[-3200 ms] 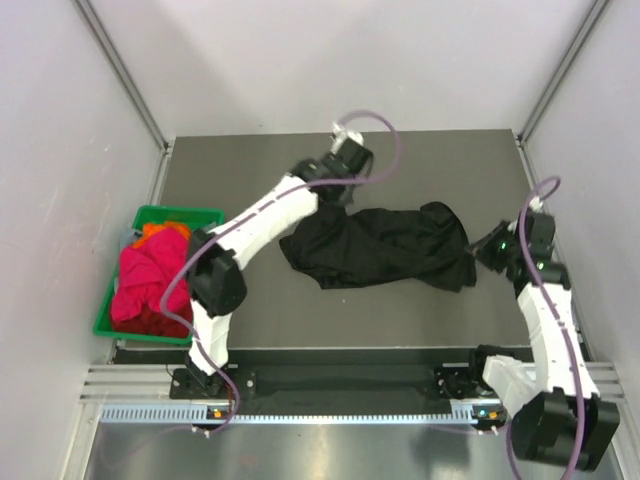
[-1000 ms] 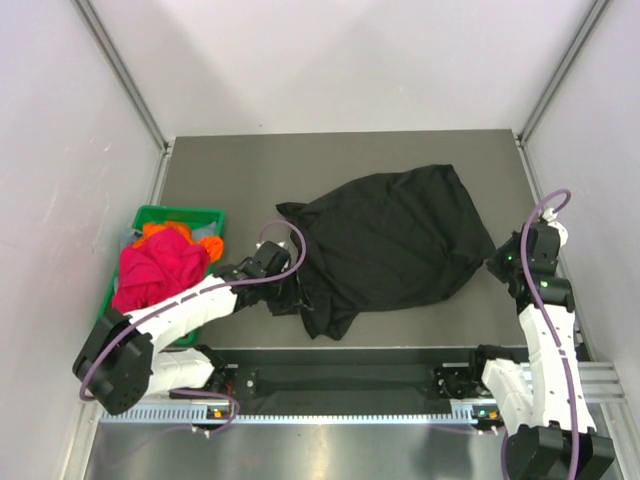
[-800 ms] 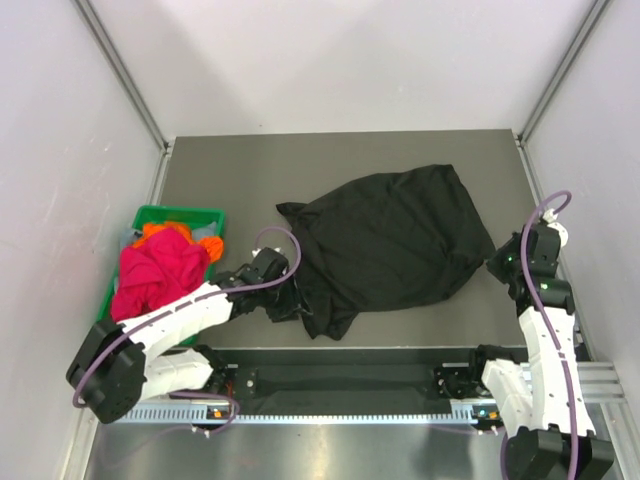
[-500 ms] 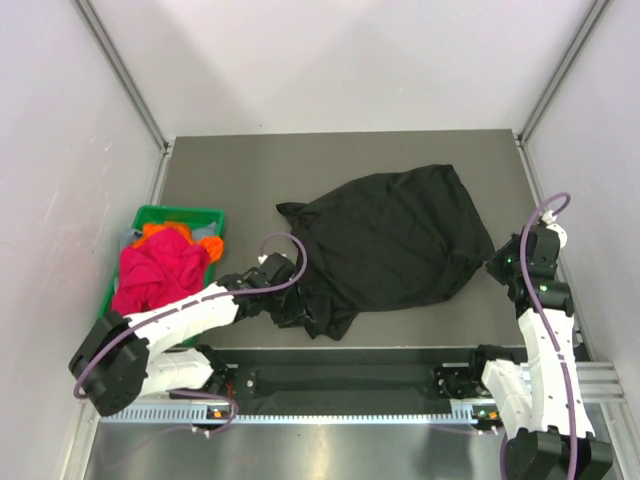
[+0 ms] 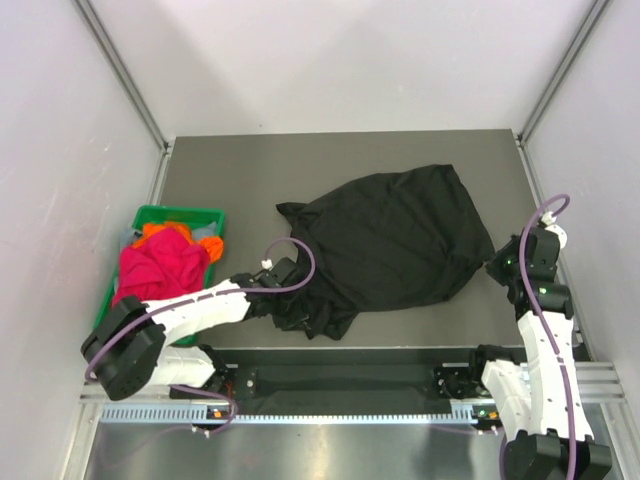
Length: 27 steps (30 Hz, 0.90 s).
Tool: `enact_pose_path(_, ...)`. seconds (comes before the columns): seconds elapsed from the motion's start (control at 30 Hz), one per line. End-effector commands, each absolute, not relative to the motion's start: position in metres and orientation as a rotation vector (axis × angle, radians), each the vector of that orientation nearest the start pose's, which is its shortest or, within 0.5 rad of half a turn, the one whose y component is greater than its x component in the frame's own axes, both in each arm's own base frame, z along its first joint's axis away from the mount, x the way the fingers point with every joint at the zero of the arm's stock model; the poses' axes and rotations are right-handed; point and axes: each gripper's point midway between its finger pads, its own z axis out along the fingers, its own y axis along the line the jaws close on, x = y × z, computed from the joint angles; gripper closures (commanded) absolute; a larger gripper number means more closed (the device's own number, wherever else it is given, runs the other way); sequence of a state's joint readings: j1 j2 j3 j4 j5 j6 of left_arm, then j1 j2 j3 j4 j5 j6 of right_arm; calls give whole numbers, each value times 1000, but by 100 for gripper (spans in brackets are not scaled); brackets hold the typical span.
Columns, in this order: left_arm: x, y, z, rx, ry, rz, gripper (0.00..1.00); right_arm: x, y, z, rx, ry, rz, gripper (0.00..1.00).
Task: Fold and stack the t-shirts
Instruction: Flatten the tshirt out
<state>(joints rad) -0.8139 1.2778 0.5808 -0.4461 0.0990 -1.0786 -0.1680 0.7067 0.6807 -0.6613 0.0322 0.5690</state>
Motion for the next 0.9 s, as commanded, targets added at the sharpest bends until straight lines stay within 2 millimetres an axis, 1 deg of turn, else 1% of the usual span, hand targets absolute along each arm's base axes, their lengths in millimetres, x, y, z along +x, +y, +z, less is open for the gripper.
enact_pose_path(0.0, 145, -218, 36, -352, 2851, -534, 87, 242, -30, 162, 815, 2059, 158, 100)
enact_pose_path(0.03, 145, -214, 37, -343, 2851, -506, 89, 241, -31, 161, 817, 2061, 150, 100)
enact_pose_path(0.07, 148, -205, 35, -350, 2832, -442, 90, 241, -30, 161, 815, 2061, 150, 100)
enact_pose_path(0.13, 141, -187, 35, -362, 2834, -360, 91, 240, -31, 161, 816, 2062, 144, 100)
enact_pose_path(0.2, 138, -176, 36, -383, 2816, -327, 87, 239, -31, 160, 816, 2064, 144, 100)
enact_pose_path(0.23, 138, -176, 38, -389, 2807, -336, 84, 239, -30, 160, 815, 2064, 147, 100)
enact_pose_path(0.27, 137, -176, 41, -392, 2800, -361, 74, 240, -30, 160, 812, 2063, 153, 100)
enact_pose_path(0.37, 136, -175, 45, -405, 2792, -370, 66, 239, -29, 160, 813, 2062, 162, 100)
enact_pose_path(0.43, 136, -174, 47, -404, 2790, -361, 63, 239, -28, 159, 814, 2063, 165, 100)
enact_pose_path(0.47, 137, -174, 48, -402, 2785, -364, 62, 239, -28, 159, 812, 2062, 166, 100)
enact_pose_path(0.5, 137, -179, 50, -383, 2789, -398, 60, 239, -28, 160, 811, 2061, 168, 100)
enact_pose_path(0.53, 141, -191, 55, -360, 2762, -482, 59, 239, -28, 159, 813, 2064, 166, 100)
enact_pose_path(0.6, 137, -200, 55, -361, 2766, -574, 58, 239, -27, 158, 812, 2064, 170, 100)
enact_pose_path(0.63, 138, -209, 59, -359, 2755, -651, 58, 238, -27, 159, 809, 2061, 171, 100)
enact_pose_path(0.73, 131, -215, 53, -367, 2774, -700, 58, 239, -27, 159, 812, 2060, 171, 100)
enact_pose_path(0.87, 125, -217, 42, -378, 2813, -687, 58, 238, -27, 158, 810, 2062, 172, 100)
